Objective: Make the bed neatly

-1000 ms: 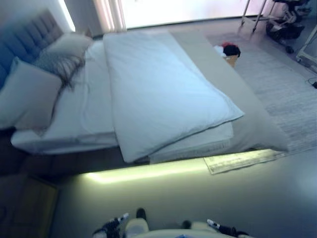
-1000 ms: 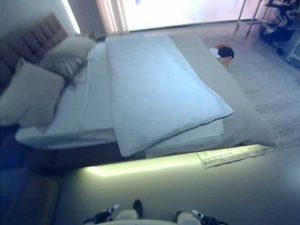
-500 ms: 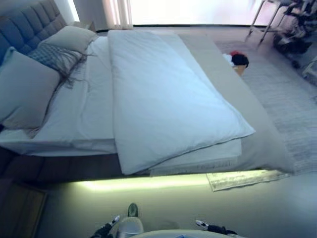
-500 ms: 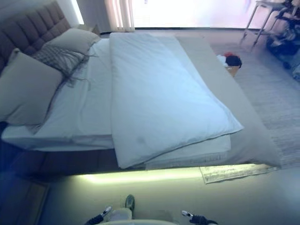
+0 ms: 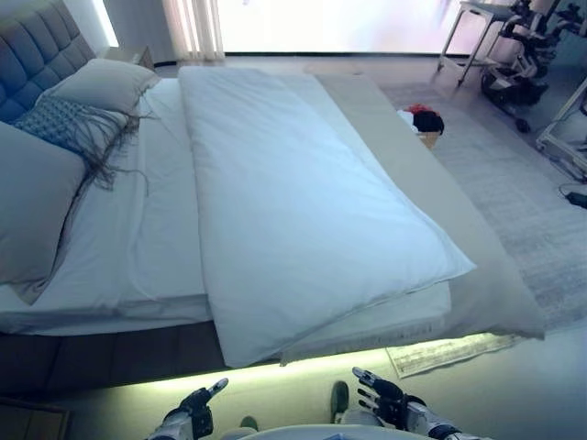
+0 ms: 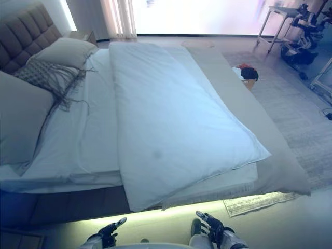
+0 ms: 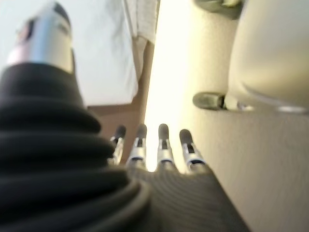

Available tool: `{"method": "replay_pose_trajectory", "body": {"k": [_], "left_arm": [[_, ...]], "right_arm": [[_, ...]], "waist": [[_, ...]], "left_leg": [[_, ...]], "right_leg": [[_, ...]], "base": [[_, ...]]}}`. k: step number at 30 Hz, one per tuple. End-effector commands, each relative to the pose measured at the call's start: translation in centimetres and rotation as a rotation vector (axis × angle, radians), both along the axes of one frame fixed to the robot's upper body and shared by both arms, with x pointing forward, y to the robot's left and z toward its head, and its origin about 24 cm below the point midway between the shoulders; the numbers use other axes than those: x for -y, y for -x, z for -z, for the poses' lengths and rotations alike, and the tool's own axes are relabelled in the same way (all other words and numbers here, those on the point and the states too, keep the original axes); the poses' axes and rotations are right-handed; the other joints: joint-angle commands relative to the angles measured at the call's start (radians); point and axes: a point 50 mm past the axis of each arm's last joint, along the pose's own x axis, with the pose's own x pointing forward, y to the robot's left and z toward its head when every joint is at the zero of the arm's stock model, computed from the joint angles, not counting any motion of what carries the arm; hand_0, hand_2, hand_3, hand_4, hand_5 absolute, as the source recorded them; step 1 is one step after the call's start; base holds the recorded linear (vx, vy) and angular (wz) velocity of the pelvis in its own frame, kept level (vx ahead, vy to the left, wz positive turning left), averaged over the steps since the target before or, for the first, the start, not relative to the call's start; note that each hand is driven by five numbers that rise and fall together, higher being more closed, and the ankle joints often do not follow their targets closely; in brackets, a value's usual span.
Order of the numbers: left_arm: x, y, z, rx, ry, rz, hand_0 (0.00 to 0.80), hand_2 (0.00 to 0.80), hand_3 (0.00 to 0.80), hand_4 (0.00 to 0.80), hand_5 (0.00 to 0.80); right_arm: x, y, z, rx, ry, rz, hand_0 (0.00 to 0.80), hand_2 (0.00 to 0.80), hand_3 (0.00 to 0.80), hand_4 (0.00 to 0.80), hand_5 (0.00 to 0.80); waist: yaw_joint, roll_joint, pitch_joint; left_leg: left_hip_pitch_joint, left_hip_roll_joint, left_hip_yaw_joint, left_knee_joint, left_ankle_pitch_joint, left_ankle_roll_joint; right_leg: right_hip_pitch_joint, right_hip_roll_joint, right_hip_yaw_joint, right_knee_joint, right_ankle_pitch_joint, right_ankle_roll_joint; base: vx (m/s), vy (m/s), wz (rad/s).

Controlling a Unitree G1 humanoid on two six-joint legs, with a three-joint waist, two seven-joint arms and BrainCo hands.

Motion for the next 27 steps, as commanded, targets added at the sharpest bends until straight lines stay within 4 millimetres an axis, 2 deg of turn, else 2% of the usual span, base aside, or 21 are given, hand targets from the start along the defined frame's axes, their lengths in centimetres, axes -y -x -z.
{"method": "replay_pose_trajectory", "body": {"k": [1, 3, 6, 7, 9, 10, 13, 16, 19, 22, 27], "left_arm": [[0.8, -0.7, 0.0, 0.028, 0.012, 0.001, 0.000, 0.000, 0.000, 0.000, 0.000], [1.2, -0.1, 0.2, 0.016, 0.021, -0.038, 0.000, 0.000, 0.000, 0.000, 0.000], [1.7, 0.9, 0.5, -0.012, 0.030, -0.001, 0.000, 0.000, 0.000, 0.000, 0.000], [1.9, 1.1, 0.6, -0.014, 0.031, 0.028, 0.000, 0.000, 0.000, 0.000, 0.000], [2.2, 1.0, 0.6, -0.008, 0.037, 0.060, 0.000, 0.000, 0.000, 0.000, 0.000], [2.4, 1.0, 0.6, -0.006, 0.039, 0.060, 0.000, 0.000, 0.000, 0.000, 0.000], [2.2, 0.7, 0.5, -0.018, 0.028, 0.114, 0.000, 0.000, 0.000, 0.000, 0.000], [1.5, 0.5, 0.4, -0.016, 0.007, 0.110, 0.000, 0.000, 0.000, 0.000, 0.000], [0.8, 0.1, 0.1, -0.002, -0.007, 0.122, 0.000, 0.000, 0.000, 0.000, 0.000], [0.5, -1.2, -0.3, 0.049, -0.002, 0.155, 0.000, 0.000, 0.000, 0.000, 0.000], [0.7, -6.3, -1.9, 0.210, 0.014, 0.145, 0.000, 0.000, 0.000, 0.000, 0.000]], "right_arm": [[0.5, 1.1, 0.3, -0.051, 0.026, 0.015, 0.000, 0.000, 0.000, 0.000, 0.000], [0.5, 1.1, 0.3, -0.038, 0.029, 0.020, 0.000, 0.000, 0.000, 0.000, 0.000], [0.3, 0.6, 0.1, 0.007, -0.001, 0.070, 0.000, 0.000, 0.000, 0.000, 0.000], [0.4, 0.3, 0.0, 0.026, -0.010, 0.096, 0.000, 0.000, 0.000, 0.000, 0.000], [0.9, -0.3, -0.3, 0.066, -0.024, 0.156, 0.000, 0.000, 0.000, 0.000, 0.000], [1.2, -0.6, -0.4, 0.088, -0.027, 0.181, 0.000, 0.000, 0.000, 0.000, 0.000], [2.3, -2.1, -1.0, 0.142, -0.002, 0.276, 0.000, 0.000, 0.000, 0.000, 0.000], [2.9, -3.2, -1.6, 0.187, -0.023, 0.353, 0.000, 0.000, 0.000, 0.000, 0.000], [2.8, -4.4, -2.0, 0.226, -0.070, 0.395, 0.000, 0.000, 0.000, 0.000, 0.000], [2.7, -6.8, -3.2, 0.339, -0.170, 0.490, 0.000, 0.000, 0.000, 0.000, 0.000], [2.4, -12.5, -6.4, 0.532, -0.309, 0.618, 0.000, 0.000, 0.000, 0.000, 0.000]], "waist": [[0.010, 0.027, 0.028], [0.011, 0.022, 0.019], [0.013, 0.014, 0.010], [0.013, 0.014, 0.010], [0.029, 0.016, 0.024], [0.029, 0.021, 0.032], [0.030, 0.040, 0.049], [0.024, 0.051, 0.053], [0.025, 0.052, 0.063], [0.032, 0.047, 0.099], [0.019, 0.055, 0.198]], "left_leg": [[-0.018, -0.061, 0.050, 0.128, -0.104, 0.034], [-0.009, -0.049, 0.049, 0.151, -0.112, 0.027], [-0.002, -0.041, 0.047, 0.182, -0.127, 0.013], [-0.016, -0.042, 0.042, 0.221, -0.115, 0.003], [-0.080, -0.038, -0.014, 0.266, -0.062, -0.021], [-0.086, -0.018, -0.009, 0.233, -0.057, -0.027], [-0.075, -0.004, -0.003, 0.154, -0.062, -0.025], [-0.041, 0.000, 0.017, 0.110, -0.070, -0.024], [-0.042, 0.000, 0.039, 0.126, -0.087, -0.022], [-0.107, -0.001, 0.055, 0.206, -0.107, -0.018], [-0.283, 0.005, 0.048, 0.354, -0.130, -0.013]], "right_leg": [[0.033, 0.016, -0.023, 0.000, 0.096, -0.010], [0.067, 0.020, -0.026, 0.002, 0.076, -0.020], [0.104, 0.030, -0.033, -0.008, 0.051, -0.039], [0.114, 0.037, -0.031, -0.011, 0.041, -0.048], [0.143, 0.050, -0.010, -0.027, 0.029, -0.056], [0.150, 0.049, -0.005, -0.032, 0.025, -0.054], [0.127, 0.021, -0.026, -0.031, 0.035, -0.035], [0.096, 0.002, -0.036, -0.035, 0.059, -0.014], [0.066, -0.020, -0.043, -0.021, 0.069, 0.000], [0.020, -0.044, -0.048, 0.029, 0.060, 0.007], [-0.117, -0.069, -0.006, 0.139, 0.036, -0.003]], "base": [[0.260, -0.127, 0.67], [0.270, -0.145, 0.53], [0.220, -0.099, 0.12], [0.185, -0.042, -0.09], [0.107, 0.022, -0.10], [0.033, 0.116, -0.18], [0.016, 0.128, -0.22], [0.060, 0.098, -0.04], [0.031, 0.034, -0.01], [-0.072, -0.007, 0.05], [-0.240, -0.020, 0.15]]}}
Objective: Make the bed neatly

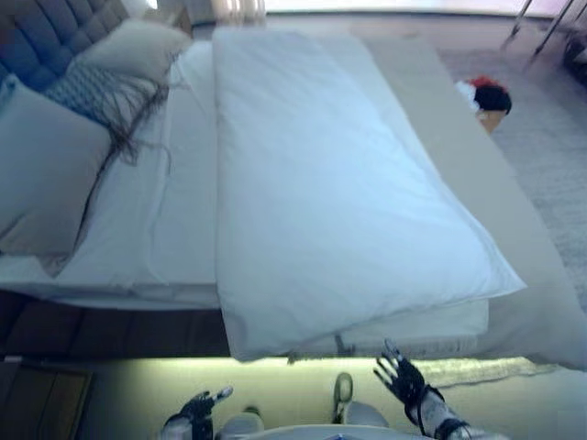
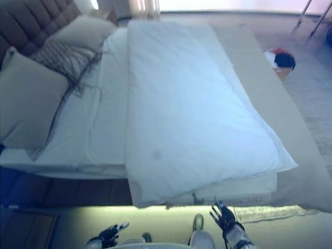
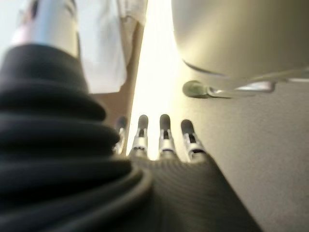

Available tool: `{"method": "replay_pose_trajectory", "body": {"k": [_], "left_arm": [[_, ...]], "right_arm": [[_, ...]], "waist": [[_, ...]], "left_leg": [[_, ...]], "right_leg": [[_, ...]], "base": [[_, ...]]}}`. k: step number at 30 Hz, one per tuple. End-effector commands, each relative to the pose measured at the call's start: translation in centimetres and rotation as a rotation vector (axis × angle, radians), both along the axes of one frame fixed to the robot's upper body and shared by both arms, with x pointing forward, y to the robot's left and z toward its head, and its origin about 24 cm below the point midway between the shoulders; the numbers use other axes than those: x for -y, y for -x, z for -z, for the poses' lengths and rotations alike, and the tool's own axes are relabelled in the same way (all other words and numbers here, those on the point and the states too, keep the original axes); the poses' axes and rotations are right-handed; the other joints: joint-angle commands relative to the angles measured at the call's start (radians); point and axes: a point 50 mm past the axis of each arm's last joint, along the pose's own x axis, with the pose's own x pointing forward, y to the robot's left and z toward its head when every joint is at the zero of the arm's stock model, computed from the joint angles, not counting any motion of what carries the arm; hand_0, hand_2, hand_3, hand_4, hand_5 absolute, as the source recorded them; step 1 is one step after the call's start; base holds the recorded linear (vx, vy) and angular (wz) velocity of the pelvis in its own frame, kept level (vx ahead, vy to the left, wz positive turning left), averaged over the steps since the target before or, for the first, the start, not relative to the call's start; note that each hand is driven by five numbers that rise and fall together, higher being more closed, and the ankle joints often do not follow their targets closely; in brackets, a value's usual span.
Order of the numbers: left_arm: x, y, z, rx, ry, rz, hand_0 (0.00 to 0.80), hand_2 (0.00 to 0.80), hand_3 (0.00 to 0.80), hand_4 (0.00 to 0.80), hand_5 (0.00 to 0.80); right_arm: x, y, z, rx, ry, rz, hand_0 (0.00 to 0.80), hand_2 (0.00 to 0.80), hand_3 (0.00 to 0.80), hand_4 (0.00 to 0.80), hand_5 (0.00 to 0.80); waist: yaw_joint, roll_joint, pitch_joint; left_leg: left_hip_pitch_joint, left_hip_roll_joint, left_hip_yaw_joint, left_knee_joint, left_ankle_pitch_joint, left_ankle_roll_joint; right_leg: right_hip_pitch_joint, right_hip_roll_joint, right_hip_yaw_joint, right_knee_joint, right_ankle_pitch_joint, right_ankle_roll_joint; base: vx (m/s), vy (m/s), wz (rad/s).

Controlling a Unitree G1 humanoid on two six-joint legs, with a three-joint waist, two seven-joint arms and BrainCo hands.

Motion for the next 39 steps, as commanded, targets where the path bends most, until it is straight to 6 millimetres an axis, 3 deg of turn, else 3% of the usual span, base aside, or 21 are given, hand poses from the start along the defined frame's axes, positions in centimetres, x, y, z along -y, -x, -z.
{"method": "replay_pose_trajectory", "body": {"k": [1, 6, 9, 13, 14, 17, 24, 31, 39], "left_arm": [[0.4, -4.3, -1.6, 0.145, 0.034, -0.008, 0.000, 0.000, 0.000, 0.000, 0.000], [2.3, -9.8, -4.2, 0.341, 0.151, -0.010, 0.000, 0.000, 0.000, 0.000, 0.000], [2.5, -12.0, -5.8, 0.437, 0.178, -0.039, 0.000, 0.000, 0.000, 0.000, 0.000], [2.2, -13.3, -7.0, 0.487, 0.177, -0.100, 0.000, 0.000, 0.000, 0.000, 0.000], [2.2, -13.5, -7.1, 0.490, 0.177, -0.114, 0.000, 0.000, 0.000, 0.000, 0.000], [1.9, -13.9, -7.5, 0.509, 0.185, -0.153, 0.000, 0.000, 0.000, 0.000, 0.000], [1.5, -13.6, -7.5, 0.530, 0.190, -0.213, 0.000, 0.000, 0.000, 0.000, 0.000], [0.7, -12.7, -7.3, 0.540, 0.194, -0.268, 0.000, 0.000, 0.000, 0.000, 0.000], [0.0, -11.3, -6.9, 0.574, 0.223, -0.294, 0.000, 0.000, 0.000, 0.000, 0.000]], "right_arm": [[-0.1, -6.5, -4.0, 0.252, -0.060, 0.096, 0.000, 0.000, 0.000, 0.000, 0.000], [0.4, -11.8, -8.5, 0.379, -0.035, 0.124, 0.000, 0.000, 0.000, 0.000, 0.000], [2.0, -13.4, -10.7, 0.413, 0.018, 0.134, 0.000, 0.000, 0.000, 0.000, 0.000], [4.1, -14.3, -12.5, 0.427, 0.068, 0.163, 0.000, 0.000, 0.000, 0.000, 0.000], [4.5, -14.5, -12.8, 0.426, 0.080, 0.169, 0.000, 0.000, 0.000, 0.000, 0.000], [6.0, -15.0, -14.2, 0.439, 0.118, 0.188, 0.000, 0.000, 0.000, 0.000, 0.000], [7.8, -16.5, -17.8, 0.508, 0.179, 0.174, 0.000, 0.000, 0.000, 0.000, 0.000], [7.9, -18.0, -20.9, 0.602, 0.217, 0.122, 0.000, 0.000, 0.000, 0.000, 0.000], [7.9, -19.9, -26.5, 0.727, 0.292, 0.073, 0.000, 0.000, 0.000, 0.000, 0.000]], "waist": [[-0.009, 0.002, 0.084], [-0.013, 0.025, 0.175], [-0.013, 0.040, 0.207], [-0.005, 0.060, 0.228], [0.000, 0.069, 0.228], [0.008, 0.084, 0.236], [0.026, 0.106, 0.237], [0.043, 0.110, 0.232], [0.067, 0.111, 0.238]], "left_leg": [[-0.178, -0.017, 0.031, 0.161, -0.015, 0.039], [-0.356, -0.006, 0.018, 0.289, -0.029, 0.032], [-0.462, -0.004, 0.012, 0.378, -0.049, 0.031], [-0.589, -0.008, -0.007, 0.504, -0.087, 0.041], [-0.605, -0.004, -0.017, 0.540, -0.124, 0.039], [-0.688, -0.003, -0.026, 0.629, -0.154, 0.055], [-0.843, 0.001, -0.033, 0.748, -0.176, 0.075], [-0.948, 0.013, -0.048, 0.853, -0.198, 0.088], [-1.016, 0.020, -0.064, 0.922, -0.203, 0.099]], "right_leg": [[-0.105, -0.078, 0.021, 0.143, -0.074, 0.077], [-0.267, -0.085, 0.038, 0.261, -0.105, 0.059], [-0.362, -0.082, 0.041, 0.341, -0.129, 0.043], [-0.476, -0.087, 0.051, 0.470, -0.173, 0.021], [-0.495, -0.083, 0.059, 0.512, -0.209, 0.026], [-0.575, -0.091, 0.066, 0.600, -0.239, 0.011], [-0.722, -0.088, 0.086, 0.727, -0.269, -0.018], [-0.819, -0.073, 0.093, 0.833, -0.298, -0.046], [-0.875, -0.061, 0.087, 0.922, -0.332, -0.077]], "base": [[-0.278, -0.014, 0.10], [-0.239, -0.039, 0.00], [-0.201, -0.024, -0.01], [-0.119, -0.002, 0.02], [-0.024, 0.001, -0.08], [-0.074, 0.006, -0.06], [-0.072, 0.006, 0.01], [-0.009, -0.014, 0.02], [0.032, -0.018, 0.04]]}}
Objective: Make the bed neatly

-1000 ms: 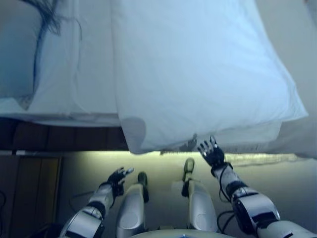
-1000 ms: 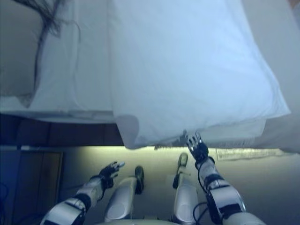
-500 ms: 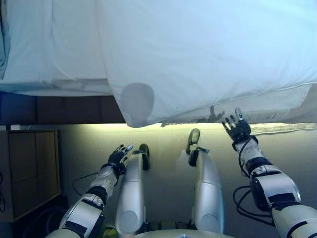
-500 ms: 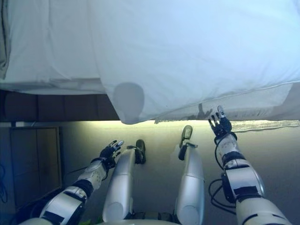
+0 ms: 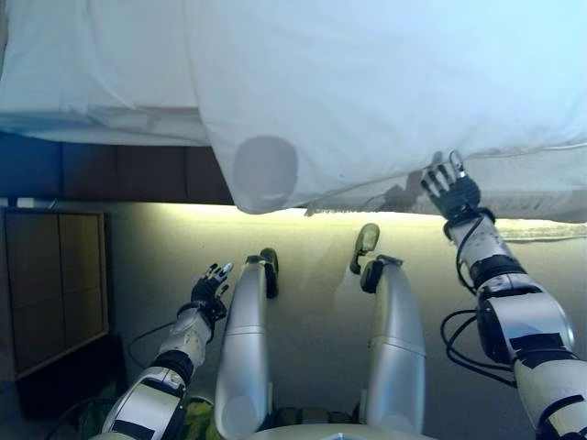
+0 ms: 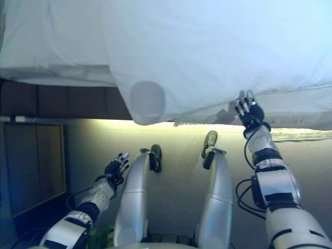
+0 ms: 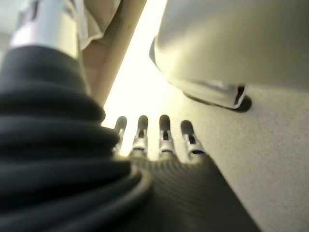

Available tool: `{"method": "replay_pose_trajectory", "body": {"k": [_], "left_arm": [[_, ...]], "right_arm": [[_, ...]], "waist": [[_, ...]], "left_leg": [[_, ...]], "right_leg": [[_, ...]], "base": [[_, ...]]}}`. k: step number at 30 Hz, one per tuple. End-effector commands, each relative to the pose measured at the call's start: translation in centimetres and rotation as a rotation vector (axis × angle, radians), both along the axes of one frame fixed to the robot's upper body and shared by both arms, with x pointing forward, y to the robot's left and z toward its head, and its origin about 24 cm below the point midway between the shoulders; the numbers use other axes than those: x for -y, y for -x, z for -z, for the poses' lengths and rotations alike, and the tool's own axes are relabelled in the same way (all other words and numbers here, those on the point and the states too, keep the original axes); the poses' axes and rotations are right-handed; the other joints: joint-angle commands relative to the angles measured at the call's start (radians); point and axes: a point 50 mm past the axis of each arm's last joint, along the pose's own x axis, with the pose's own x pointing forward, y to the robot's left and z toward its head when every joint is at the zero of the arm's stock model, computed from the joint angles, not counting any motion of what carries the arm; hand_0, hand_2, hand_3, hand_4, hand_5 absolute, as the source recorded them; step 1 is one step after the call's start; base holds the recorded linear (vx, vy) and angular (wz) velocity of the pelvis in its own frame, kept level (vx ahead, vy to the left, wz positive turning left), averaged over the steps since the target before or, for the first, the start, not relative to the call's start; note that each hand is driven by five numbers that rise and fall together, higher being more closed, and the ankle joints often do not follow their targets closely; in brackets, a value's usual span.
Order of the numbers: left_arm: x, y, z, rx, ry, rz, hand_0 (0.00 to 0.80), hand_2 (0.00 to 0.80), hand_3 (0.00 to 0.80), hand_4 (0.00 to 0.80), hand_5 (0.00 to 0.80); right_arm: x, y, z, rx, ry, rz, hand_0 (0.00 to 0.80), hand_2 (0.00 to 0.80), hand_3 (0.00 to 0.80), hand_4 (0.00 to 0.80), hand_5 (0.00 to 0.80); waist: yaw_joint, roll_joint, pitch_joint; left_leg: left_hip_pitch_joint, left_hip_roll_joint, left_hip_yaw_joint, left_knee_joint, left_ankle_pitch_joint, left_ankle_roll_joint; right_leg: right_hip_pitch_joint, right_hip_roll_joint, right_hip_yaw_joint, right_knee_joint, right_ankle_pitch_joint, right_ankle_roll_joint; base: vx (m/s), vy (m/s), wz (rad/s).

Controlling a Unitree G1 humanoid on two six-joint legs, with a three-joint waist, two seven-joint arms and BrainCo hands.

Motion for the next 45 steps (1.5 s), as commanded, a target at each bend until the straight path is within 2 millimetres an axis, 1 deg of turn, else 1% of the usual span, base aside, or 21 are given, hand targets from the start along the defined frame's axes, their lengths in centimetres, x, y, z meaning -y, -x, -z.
{"method": "replay_pose_trajectory", "body": {"k": [1, 3, 5, 8, 14, 17, 18, 19, 21, 23, 26, 28, 31, 34, 36, 38, 41, 44, 45], "left_arm": [[-0.8, 3.0, 1.7, -0.030, 0.012, -0.034, 0.000, 0.000, 0.000, 0.000, 0.000], [-1.0, 3.2, 1.8, -0.028, 0.017, -0.031, 0.000, 0.000, 0.000, 0.000, 0.000], [-1.0, 3.7, 2.1, -0.032, 0.018, -0.028, 0.000, 0.000, 0.000, 0.000, 0.000], [-1.3, 4.3, 2.2, -0.035, 0.013, -0.028, 0.000, 0.000, 0.000, 0.000, 0.000], [-1.8, 5.7, 2.7, -0.055, -0.004, -0.007, 0.000, 0.000, 0.000, 0.000, 0.000], [-2.2, 6.5, 3.0, -0.076, -0.015, 0.002, 0.000, 0.000, 0.000, 0.000, 0.000], [-2.3, 6.7, 3.1, -0.081, -0.017, 0.005, 0.000, 0.000, 0.000, 0.000, 0.000], [-2.4, 6.9, 3.2, -0.088, -0.020, 0.010, 0.000, 0.000, 0.000, 0.000, 0.000], [-2.4, 7.4, 3.4, -0.098, -0.022, 0.018, 0.000, 0.000, 0.000, 0.000, 0.000], [-2.2, 8.0, 3.8, -0.110, -0.020, 0.025, 0.000, 0.000, 0.000, 0.000, 0.000], [-2.3, 8.5, 4.0, -0.116, -0.026, 0.028, 0.000, 0.000, 0.000, 0.000, 0.000], [-2.5, 8.8, 4.1, -0.128, -0.038, 0.027, 0.000, 0.000, 0.000, 0.000, 0.000], [-2.9, 9.0, 4.3, -0.153, -0.063, 0.030, 0.000, 0.000, 0.000, 0.000, 0.000], [-3.3, 9.3, 4.6, -0.181, -0.081, 0.026, 0.000, 0.000, 0.000, 0.000, 0.000], [-3.5, 9.9, 4.9, -0.212, -0.101, 0.020, 0.000, 0.000, 0.000, 0.000, 0.000], [-3.8, 10.3, 5.1, -0.238, -0.117, 0.007, 0.000, 0.000, 0.000, 0.000, 0.000], [-4.3, 10.7, 5.3, -0.255, -0.131, -0.006, 0.000, 0.000, 0.000, 0.000, 0.000], [-4.7, 10.5, 5.0, -0.244, -0.136, -0.029, 0.000, 0.000, 0.000, 0.000, 0.000], [-5.1, 9.9, 4.5, -0.218, -0.143, -0.050, 0.000, 0.000, 0.000, 0.000, 0.000]], "right_arm": [[1.3, 0.2, -1.9, 0.048, 0.077, 0.016, 0.000, 0.000, 0.000, 0.000, 0.000], [1.4, 0.0, -2.8, 0.070, 0.085, 0.015, 0.000, 0.000, 0.000, 0.000, 0.000], [1.3, -0.4, -4.3, 0.113, 0.089, 0.007, 0.000, 0.000, 0.000, 0.000, 0.000], [0.6, -0.8, -6.2, 0.188, 0.099, -0.028, 0.000, 0.000, 0.000, 0.000, 0.000], [-0.3, -0.9, -9.0, 0.299, 0.150, -0.105, 0.000, 0.000, 0.000, 0.000, 0.000], [-0.6, -0.9, -10.0, 0.352, 0.172, -0.138, 0.000, 0.000, 0.000, 0.000, 0.000], [-0.7, -0.8, -10.2, 0.367, 0.184, -0.142, 0.461, 0.461, 0.461, 0.461, 0.461], [-0.7, -0.8, -10.4, 0.384, 0.199, -0.142, 0.800, 0.800, 0.800, 0.800, 0.800], [-1.0, -0.7, -10.5, 0.395, 0.216, -0.162, 0.800, 0.800, 0.800, 0.800, 0.800], [-0.9, -0.5, -9.6, 0.368, 0.221, -0.180, 0.800, 0.800, 0.800, 0.800, 0.800], [-0.7, -0.4, -8.7, 0.337, 0.221, -0.193, 0.800, 0.800, 0.800, 0.800, 0.800], [-0.5, -0.2, -7.5, 0.300, 0.217, -0.198, 0.800, 0.800, 0.800, 0.800, 0.800], [-0.4, -0.2, -6.0, 0.258, 0.212, -0.202, 0.800, 0.800, 0.800, 0.800, 0.800], [-0.4, -0.1, -4.8, 0.223, 0.206, -0.206, 0.800, 0.800, 0.800, 0.800, 0.800], [-0.5, 0.0, -3.6, 0.184, 0.201, -0.213, 0.800, 0.800, 0.800, 0.800, 0.800], [-0.7, 0.2, -2.3, 0.136, 0.177, -0.216, 0.800, 0.800, 0.800, 0.800, 0.800], [-1.0, 0.3, -1.3, 0.117, 0.153, -0.234, 0.800, 0.800, 0.800, 0.800, 0.800], [-1.7, 0.4, -0.5, 0.095, 0.140, -0.253, 0.800, 0.800, 0.800, 0.800, 0.800], [-2.2, 0.4, -0.1, 0.083, 0.136, -0.262, 0.800, 0.800, 0.800, 0.800, 0.800]], "waist": [[0.012, 0.030, -0.058], [0.017, 0.033, -0.057], [0.023, 0.035, -0.054], [0.030, 0.034, -0.050], [0.041, 0.029, -0.047], [0.044, 0.027, -0.051], [0.045, 0.026, -0.052], [0.046, 0.025, -0.054], [0.046, 0.024, -0.057], [0.044, 0.023, -0.063], [0.044, 0.018, -0.071], [0.046, 0.008, -0.088], [0.054, -0.008, -0.109], [0.057, -0.021, -0.125], [0.061, -0.034, -0.147], [0.068, -0.046, -0.172], [0.073, -0.054, -0.206], [0.075, -0.054, -0.244], [0.076, -0.054, -0.267]], "left_leg": [[-0.056, -0.024, 0.039, 0.018, 0.009, 0.077], [-0.067, -0.027, 0.036, 0.030, 0.009, 0.078], [-0.079, -0.029, 0.031, 0.044, 0.009, 0.077], [-0.084, -0.029, 0.026, 0.054, 0.010, 0.076], [-0.070, -0.026, 0.022, 0.057, 0.030, 0.072], [-0.048, -0.021, 0.024, 0.060, 0.035, 0.069], [-0.038, -0.019, 0.025, 0.058, 0.040, 0.068], [-0.024, -0.017, 0.027, 0.053, 0.049, 0.066], [0.008, -0.015, 0.030, 0.039, 0.068, 0.064], [0.049, -0.014, 0.032, 0.020, 0.089, 0.061], [0.098, -0.015, 0.036, -0.012, 0.101, 0.059], [0.164, -0.019, 0.041, -0.072, 0.107, 0.055], [0.262, -0.021, 0.052, -0.173, 0.120, 0.046], [0.339, -0.028, 0.064, -0.259, 0.127, 0.036], [0.430, -0.033, 0.075, -0.366, 0.140, 0.021], [0.517, -0.031, 0.084, -0.468, 0.165, 0.007], [0.624, -0.022, 0.085, -0.583, 0.199, -0.011], [0.718, -0.021, 0.084, -0.681, 0.228, -0.023], [0.755, -0.023, 0.092, -0.740, 0.269, -0.021]], "right_leg": [[0.039, 0.002, 0.016, 0.128, -0.154, -0.011], [0.029, 0.002, 0.017, 0.144, -0.159, -0.013], [0.019, 0.001, 0.017, 0.163, -0.165, -0.016], [0.017, -0.001, 0.015, 0.178, -0.170, -0.019], [0.038, -0.007, 0.007, 0.182, -0.157, -0.015], [0.060, -0.010, 0.003, 0.183, -0.152, -0.013], [0.071, -0.010, 0.002, 0.181, -0.151, -0.013], [0.086, -0.010, 0.001, 0.174, -0.149, -0.013], [0.118, -0.011, -0.002, 0.161, -0.146, -0.013], [0.160, -0.012, -0.003, 0.138, -0.141, -0.011], [0.210, -0.013, -0.007, 0.103, -0.135, -0.005], [0.274, -0.015, -0.017, 0.048, -0.131, 0.007], [0.379, -0.020, -0.041, -0.043, -0.126, 0.017], [0.464, -0.016, -0.058, -0.123, -0.118, 0.026], [0.557, -0.012, -0.076, -0.217, -0.108, 0.038], [0.646, -0.006, -0.095, -0.309, -0.097, 0.049], [0.760, 0.006, -0.114, -0.429, -0.079, 0.059], [0.859, 0.015, -0.128, -0.531, -0.057, 0.068], [0.899, 0.018, -0.143, -0.591, -0.021, 0.066]], "base": [[0.050, -0.003, -0.06], [0.040, -0.002, 0.15], [0.036, -0.006, 0.17], [0.037, -0.020, -0.12], [0.039, -0.009, 0.07], [0.043, 0.024, 0.02], [0.058, 0.036, 0.02], [0.059, 0.035, -0.01], [0.062, 0.039, -0.04], [0.067, 0.052, -0.07], [0.050, 0.036, -0.07], [0.075, 0.015, -0.02], [0.060, -0.011, 0.10], [0.063, -0.004, 0.11], [0.111, -0.002, -0.26], [0.127, -0.014, 0.04], [0.140, -0.012, 0.09], [0.133, 0.012, -0.01], [0.111, 0.026, 0.02]]}}
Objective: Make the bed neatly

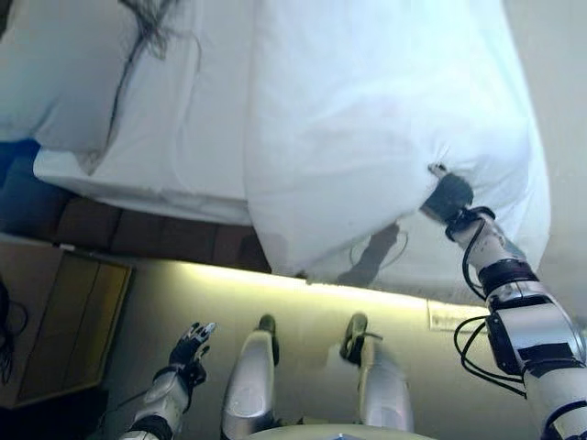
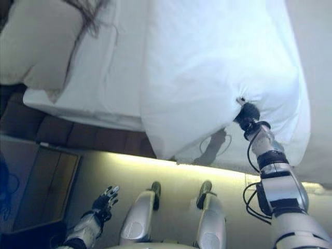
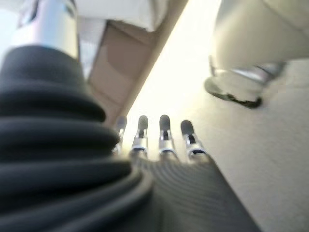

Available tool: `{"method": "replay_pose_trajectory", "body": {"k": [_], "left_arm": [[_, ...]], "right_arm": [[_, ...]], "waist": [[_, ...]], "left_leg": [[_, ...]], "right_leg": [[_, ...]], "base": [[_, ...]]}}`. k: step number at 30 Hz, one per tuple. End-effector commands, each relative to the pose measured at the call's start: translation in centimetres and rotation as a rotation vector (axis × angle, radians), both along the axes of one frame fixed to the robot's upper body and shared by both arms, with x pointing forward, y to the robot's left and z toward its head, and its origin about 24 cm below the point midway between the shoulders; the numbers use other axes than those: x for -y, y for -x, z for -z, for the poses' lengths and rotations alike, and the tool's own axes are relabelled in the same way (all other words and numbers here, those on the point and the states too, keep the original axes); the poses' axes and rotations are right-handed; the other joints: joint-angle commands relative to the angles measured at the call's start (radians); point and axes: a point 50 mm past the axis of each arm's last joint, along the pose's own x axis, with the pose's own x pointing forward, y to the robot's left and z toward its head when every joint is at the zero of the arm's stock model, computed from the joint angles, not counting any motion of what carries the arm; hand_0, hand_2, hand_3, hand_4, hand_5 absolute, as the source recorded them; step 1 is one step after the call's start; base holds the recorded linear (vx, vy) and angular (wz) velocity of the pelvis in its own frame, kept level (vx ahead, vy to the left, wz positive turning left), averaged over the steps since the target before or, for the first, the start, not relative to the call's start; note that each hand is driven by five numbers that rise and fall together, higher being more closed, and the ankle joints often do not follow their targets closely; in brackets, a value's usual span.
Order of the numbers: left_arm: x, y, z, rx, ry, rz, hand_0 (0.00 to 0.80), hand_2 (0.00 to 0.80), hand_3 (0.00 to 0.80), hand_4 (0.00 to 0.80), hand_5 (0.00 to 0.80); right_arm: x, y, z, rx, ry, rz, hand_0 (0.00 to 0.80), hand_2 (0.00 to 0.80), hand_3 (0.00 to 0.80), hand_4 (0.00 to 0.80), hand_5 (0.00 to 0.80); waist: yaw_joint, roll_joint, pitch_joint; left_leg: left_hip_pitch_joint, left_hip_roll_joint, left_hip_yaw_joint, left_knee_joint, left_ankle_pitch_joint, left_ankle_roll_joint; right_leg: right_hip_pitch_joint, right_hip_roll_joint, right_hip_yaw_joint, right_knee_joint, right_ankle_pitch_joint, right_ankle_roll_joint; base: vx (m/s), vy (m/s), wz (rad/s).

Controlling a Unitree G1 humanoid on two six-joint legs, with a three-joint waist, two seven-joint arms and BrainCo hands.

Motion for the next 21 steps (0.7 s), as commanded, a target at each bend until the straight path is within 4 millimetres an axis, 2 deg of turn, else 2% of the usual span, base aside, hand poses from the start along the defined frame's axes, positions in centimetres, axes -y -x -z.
{"method": "replay_pose_trajectory", "body": {"k": [1, 3, 7, 10, 12, 16, 19, 21], "left_arm": [[-2.2, -1.1, -1.3, 0.048, -0.076, -0.040, 0.000, 0.000, 0.000, 0.000, 0.000], [-3.0, -2.9, -2.8, 0.109, -0.110, -0.062, 0.000, 0.000, 0.000, 0.000, 0.000], [-4.5, -7.5, -7.1, 0.281, -0.153, -0.156, 0.000, 0.000, 0.000, 0.000, 0.000], [-4.4, -10.9, -10.2, 0.394, -0.163, -0.200, 0.000, 0.000, 0.000, 0.000, 0.000], [-3.5, -12.9, -11.7, 0.436, -0.136, -0.208, 0.000, 0.000, 0.000, 0.000, 0.000], [-1.2, -15.0, -12.0, 0.389, -0.060, -0.152, 0.000, 0.000, 0.000, 0.000, 0.000], [0.7, -15.2, -10.8, 0.337, 0.107, -0.133, 0.000, 0.000, 0.000, 0.000, 0.000], [2.5, -14.6, -9.4, 0.298, 0.259, -0.154, 0.000, 0.000, 0.000, 0.000, 0.000]], "right_arm": [[-1.2, -1.1, -3.1, 0.153, -0.010, -0.067, 0.800, 0.800, 0.800, 0.800, 0.800], [-1.8, -1.0, -2.3, 0.126, -0.020, -0.073, 0.800, 0.800, 0.800, 0.800, 0.800], [-3.1, -0.6, -0.2, 0.067, -0.027, -0.095, 0.800, 0.800, 0.800, 0.800, 0.800], [-4.1, -0.7, 0.6, 0.031, -0.034, -0.111, 0.800, 0.800, 0.800, 0.800, 0.800], [-5.3, -0.8, 0.9, 0.020, -0.040, -0.129, 0.800, 0.800, 0.800, 0.800, 0.800], [-7.1, -1.1, 1.1, 0.005, -0.041, -0.157, 0.800, 0.800, 0.800, 0.800, 0.800], [-7.4, -1.1, 1.2, -0.005, -0.036, -0.168, 0.800, 0.800, 0.800, 0.800, 0.800], [-7.4, -1.1, 1.3, -0.006, -0.033, -0.168, 0.800, 0.800, 0.800, 0.800, 0.800]], "waist": [[0.021, -0.026, -0.090], [0.026, -0.026, -0.128], [0.027, -0.036, -0.194], [0.019, -0.043, -0.230], [0.010, -0.047, -0.248], [-0.007, -0.048, -0.274], [-0.017, -0.047, -0.284], [-0.020, -0.048, -0.286]], "left_leg": [[0.041, -0.016, 0.047, -0.095, 0.092, 0.015], [0.107, -0.018, 0.046, -0.169, 0.107, 0.009], [0.196, -0.017, 0.051, -0.260, 0.125, 0.007], [0.248, -0.016, 0.054, -0.307, 0.127, 0.006], [0.274, -0.017, 0.059, -0.338, 0.131, 0.007], [0.306, -0.025, 0.060, -0.386, 0.143, 0.009], [0.327, -0.029, 0.062, -0.416, 0.148, 0.010], [0.336, -0.032, 0.062, -0.426, 0.148, 0.012]], "right_leg": [[0.188, -0.003, -0.032, -0.176, -0.006, 0.036], [0.255, 0.009, -0.039, -0.245, 0.009, 0.044], [0.340, 0.022, -0.051, -0.337, 0.044, 0.055], [0.384, 0.029, -0.055, -0.377, 0.059, 0.059], [0.407, 0.035, -0.056, -0.400, 0.067, 0.062], [0.432, 0.041, -0.063, -0.431, 0.083, 0.069], [0.451, 0.046, -0.069, -0.447, 0.084, 0.070], [0.458, 0.049, -0.070, -0.451, 0.081, 0.069]], "base": [[0.138, 0.024, 0.05], [0.186, 0.012, 0.11], [0.139, 0.006, 0.11], [0.099, -0.005, 0.11], [0.055, -0.019, -0.02], [0.024, -0.006, -0.05], [0.045, 0.007, 0.01], [0.052, 0.006, 0.01]]}}
